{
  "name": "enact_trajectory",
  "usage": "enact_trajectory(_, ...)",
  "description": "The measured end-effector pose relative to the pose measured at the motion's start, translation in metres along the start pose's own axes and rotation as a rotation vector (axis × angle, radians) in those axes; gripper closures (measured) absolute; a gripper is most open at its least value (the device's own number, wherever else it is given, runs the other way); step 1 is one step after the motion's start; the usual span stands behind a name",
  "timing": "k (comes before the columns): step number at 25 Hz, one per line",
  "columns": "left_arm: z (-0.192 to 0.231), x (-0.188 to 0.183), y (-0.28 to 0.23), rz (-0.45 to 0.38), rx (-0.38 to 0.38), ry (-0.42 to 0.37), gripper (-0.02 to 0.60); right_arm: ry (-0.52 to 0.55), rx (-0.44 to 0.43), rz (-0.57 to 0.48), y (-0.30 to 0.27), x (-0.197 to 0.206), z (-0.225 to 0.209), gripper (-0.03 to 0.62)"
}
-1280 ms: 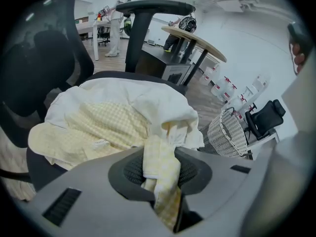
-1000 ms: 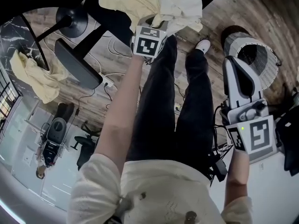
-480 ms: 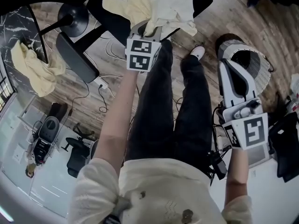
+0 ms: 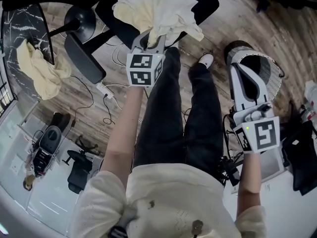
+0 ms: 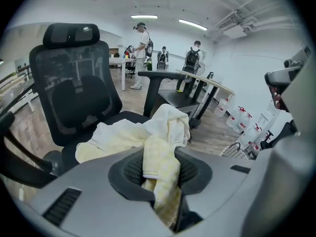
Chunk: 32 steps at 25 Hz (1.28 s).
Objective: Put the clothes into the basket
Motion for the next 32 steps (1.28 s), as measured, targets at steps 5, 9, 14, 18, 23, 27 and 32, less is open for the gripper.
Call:
enact_trajectory(5, -0.014, -0.009, 0.037, 0.002, -0.004, -0.009, 0.468, 0.015, 0.013, -0.022, 0.027, -0.013, 0.01, 0.586)
enact_trajectory(9, -0.026, -0.022, 0.067, 0.008, -0.012, 0.003, 0.468, 0.035, 0.012, -0.032, 0.047, -0.03, 0.02, 0.586)
enact_trajectory(14, -0.037, -0.038, 0.103, -0.003, -0.024, 0.013, 0.468, 0.065, 0.026, -0.039, 0.069, -0.051, 0.033, 0.586)
enact_trajectory(18, -0.05, -0.05, 0.133, -0.007, -0.022, 0.013, 0.468, 0.073, 0.041, -0.054, 0.094, -0.068, 0.041, 0.586)
enact_trajectory(23, -0.06, -0.061, 0.168, -0.019, -0.028, 0.031, 0.468, 0.101, 0.054, -0.078, 0.121, -0.092, 0.052, 0.586)
enact_trajectory(27, -0.065, -0.065, 0.197, -0.018, -0.026, 0.043, 0.468, 0.104, 0.073, -0.088, 0.14, -0.103, 0.062, 0.586)
enact_trajectory(32, -0.07, -0.069, 0.227, -0.014, -0.016, 0.034, 0.468, 0.071, 0.101, -0.098, 0.16, -0.109, 0.072, 0.586)
Point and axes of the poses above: the fingertips, and each gripper's own axes: y backward along the fingers, z to its left, x out of its underside, the point moved 8 cm from there along y, backward along the fingers, and after that the axes turned 5 degrees about z, right-handed, at the moved point
